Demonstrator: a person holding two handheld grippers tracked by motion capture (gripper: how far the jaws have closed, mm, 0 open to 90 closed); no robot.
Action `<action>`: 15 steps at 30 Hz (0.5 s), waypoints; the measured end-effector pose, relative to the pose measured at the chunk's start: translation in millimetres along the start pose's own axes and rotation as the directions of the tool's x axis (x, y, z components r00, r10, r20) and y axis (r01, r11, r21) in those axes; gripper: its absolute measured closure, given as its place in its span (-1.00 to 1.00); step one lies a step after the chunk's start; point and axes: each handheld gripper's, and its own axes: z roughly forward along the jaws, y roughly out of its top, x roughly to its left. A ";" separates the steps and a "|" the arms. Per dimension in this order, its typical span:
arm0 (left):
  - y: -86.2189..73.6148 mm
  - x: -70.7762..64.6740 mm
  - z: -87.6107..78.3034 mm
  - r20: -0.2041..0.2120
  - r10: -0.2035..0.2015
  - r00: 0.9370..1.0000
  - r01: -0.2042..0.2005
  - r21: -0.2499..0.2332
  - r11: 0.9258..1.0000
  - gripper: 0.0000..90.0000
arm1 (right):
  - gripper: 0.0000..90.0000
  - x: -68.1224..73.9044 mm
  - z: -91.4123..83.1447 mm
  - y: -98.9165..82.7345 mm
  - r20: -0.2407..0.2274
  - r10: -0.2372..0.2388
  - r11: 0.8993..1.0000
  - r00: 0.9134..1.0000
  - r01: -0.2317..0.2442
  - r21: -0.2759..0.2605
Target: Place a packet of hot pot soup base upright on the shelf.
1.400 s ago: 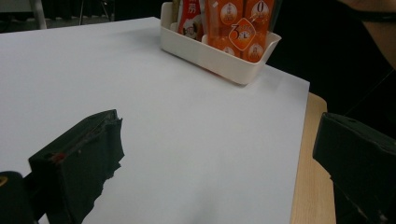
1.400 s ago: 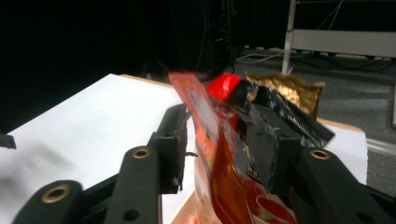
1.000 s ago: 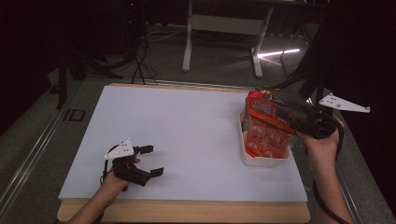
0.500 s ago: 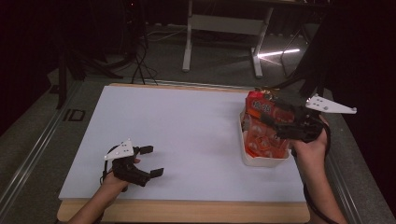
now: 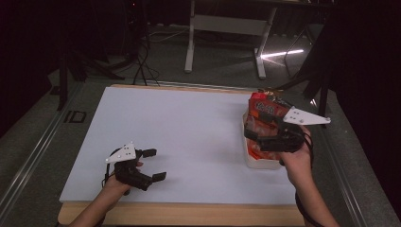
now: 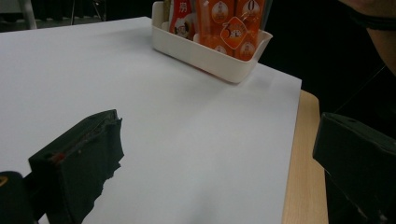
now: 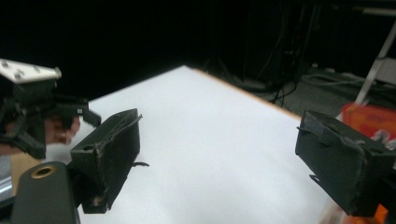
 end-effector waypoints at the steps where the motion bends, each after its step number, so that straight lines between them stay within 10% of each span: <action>1: 0.0 0.3 0.0 0.001 -0.002 1.000 0.002 -0.002 1.000 -0.96 | -0.70 0.7 2.8 -2.8 0.000 0.002 1.000 1.000 -0.002 0.013; 15: -0.3 0.1 -0.9 -0.002 0.002 1.000 -0.002 0.000 1.000 -0.96 | -0.69 15.2 36.9 -46.8 -0.055 0.021 0.995 0.998 -0.015 0.101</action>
